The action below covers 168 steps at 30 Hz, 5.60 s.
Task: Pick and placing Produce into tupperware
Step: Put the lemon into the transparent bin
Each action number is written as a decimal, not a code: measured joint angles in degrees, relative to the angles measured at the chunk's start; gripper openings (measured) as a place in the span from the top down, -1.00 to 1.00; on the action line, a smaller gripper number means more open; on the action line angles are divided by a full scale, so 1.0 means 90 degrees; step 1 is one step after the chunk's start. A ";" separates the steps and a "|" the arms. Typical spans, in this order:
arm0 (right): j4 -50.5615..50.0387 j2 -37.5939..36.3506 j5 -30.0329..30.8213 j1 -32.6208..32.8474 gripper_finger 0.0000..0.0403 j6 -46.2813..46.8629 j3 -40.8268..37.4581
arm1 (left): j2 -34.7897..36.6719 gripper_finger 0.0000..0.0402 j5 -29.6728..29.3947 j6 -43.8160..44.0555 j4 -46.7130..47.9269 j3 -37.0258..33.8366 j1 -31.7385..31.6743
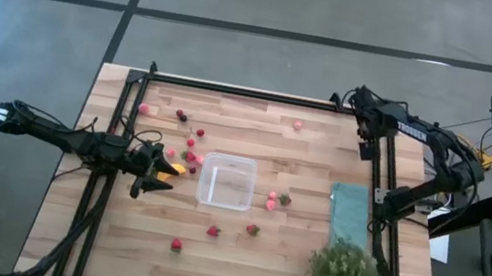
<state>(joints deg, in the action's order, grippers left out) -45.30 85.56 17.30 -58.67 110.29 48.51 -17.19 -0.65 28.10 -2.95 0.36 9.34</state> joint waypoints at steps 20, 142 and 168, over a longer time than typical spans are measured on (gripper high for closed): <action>0.0142 -0.0034 0.0201 -0.0004 -0.21 -0.0553 0.0000 | 0.0000 -0.24 0.0001 0.0000 -0.0001 0.0000 0.0001; 0.2812 0.0459 -0.0614 0.5262 -0.03 -0.6980 0.1847 | 0.0000 -0.24 0.0000 0.0000 0.0001 0.0000 0.0002; 0.1120 0.3191 -0.0589 0.6691 -0.06 -0.8931 0.4210 | -0.0002 -0.24 -0.0002 0.0002 -0.0004 0.0000 0.0000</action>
<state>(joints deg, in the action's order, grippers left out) -35.22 114.28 12.00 1.54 29.91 86.40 -17.21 -0.67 28.12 -2.98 0.36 9.34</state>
